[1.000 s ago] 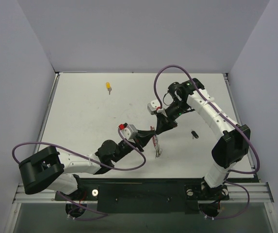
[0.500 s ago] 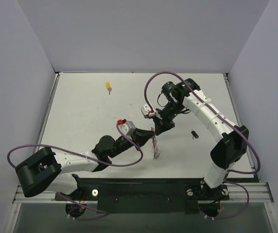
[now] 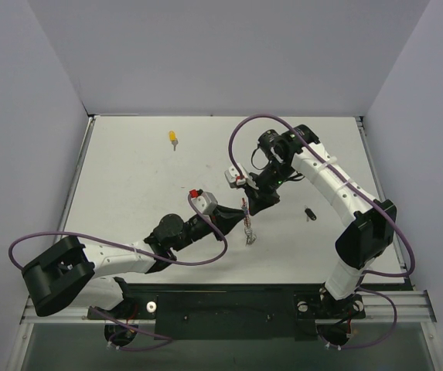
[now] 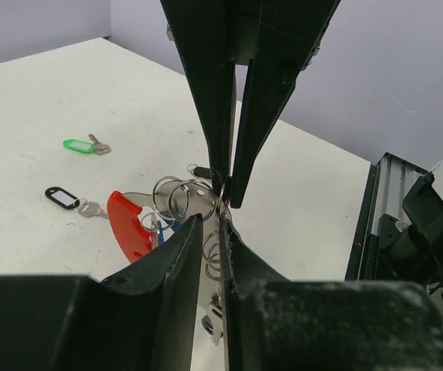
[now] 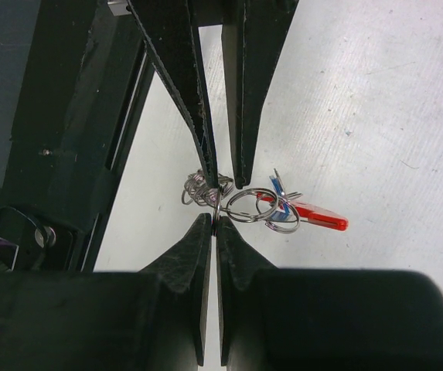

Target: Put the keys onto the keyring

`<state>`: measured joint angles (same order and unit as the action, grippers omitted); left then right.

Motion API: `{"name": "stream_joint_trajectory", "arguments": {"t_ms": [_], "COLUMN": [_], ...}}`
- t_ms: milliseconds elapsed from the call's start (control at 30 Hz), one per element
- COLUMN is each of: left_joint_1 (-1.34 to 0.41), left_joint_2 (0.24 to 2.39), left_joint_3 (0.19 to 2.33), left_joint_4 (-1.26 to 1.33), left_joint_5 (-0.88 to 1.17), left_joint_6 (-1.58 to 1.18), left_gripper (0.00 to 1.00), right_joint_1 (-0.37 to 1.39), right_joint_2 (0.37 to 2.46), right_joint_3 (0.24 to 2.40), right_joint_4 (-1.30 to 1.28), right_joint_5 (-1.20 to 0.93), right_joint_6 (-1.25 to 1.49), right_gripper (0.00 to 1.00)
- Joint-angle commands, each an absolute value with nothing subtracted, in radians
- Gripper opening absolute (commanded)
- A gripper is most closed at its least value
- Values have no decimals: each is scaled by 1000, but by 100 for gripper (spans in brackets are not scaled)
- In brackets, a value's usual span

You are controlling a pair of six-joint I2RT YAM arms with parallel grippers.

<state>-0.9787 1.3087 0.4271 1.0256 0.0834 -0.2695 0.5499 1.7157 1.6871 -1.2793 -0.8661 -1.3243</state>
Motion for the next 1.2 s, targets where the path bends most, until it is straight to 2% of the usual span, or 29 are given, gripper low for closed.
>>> {"name": "stream_joint_trajectory", "arguments": {"t_ms": [0, 400, 1167], "left_joint_1": [-966, -966, -968], "left_joint_2": [1285, 1308, 1381], "left_joint_3": [442, 445, 469], "left_joint_4": [1045, 1129, 1207], "left_joint_5": [64, 87, 135], "left_joint_6": [-276, -313, -334], "left_gripper": [25, 28, 26], "right_joint_1": [557, 560, 565], "right_joint_2": [1707, 1709, 1712], "right_joint_3": [1686, 1687, 1683], "right_joint_4": [-1483, -1479, -1480], "right_joint_5": [-891, -893, -902], "right_joint_6": [-1313, -1313, -1313], "right_gripper": [0, 0, 0]}}
